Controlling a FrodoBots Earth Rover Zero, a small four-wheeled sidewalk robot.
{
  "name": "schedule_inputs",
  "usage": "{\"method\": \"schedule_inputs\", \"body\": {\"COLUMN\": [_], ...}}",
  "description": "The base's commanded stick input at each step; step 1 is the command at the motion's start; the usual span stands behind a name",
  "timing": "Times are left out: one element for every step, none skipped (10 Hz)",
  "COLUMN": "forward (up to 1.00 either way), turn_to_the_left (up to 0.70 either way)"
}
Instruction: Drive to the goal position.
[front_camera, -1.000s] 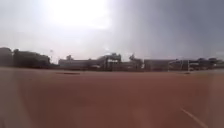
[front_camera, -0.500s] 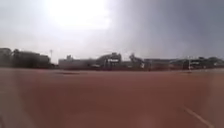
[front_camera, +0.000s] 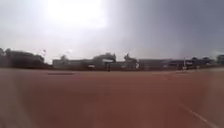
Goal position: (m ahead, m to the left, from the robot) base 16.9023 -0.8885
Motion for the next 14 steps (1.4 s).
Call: {"method": "schedule_inputs", "body": {"forward": [0.70, 0.70, 0.70, 0.70, 0.70, 0.70, 0.70, 0.70, 0.70, 0.70, 0.70, 0.70, 0.70, 0.70], "turn_to_the_left": [0.00, 0.00, 0.00, 0.00, 0.00, 0.00, 0.00, 0.00, 0.00, 0.00, 0.00, 0.00, 0.00, 0.00]}}
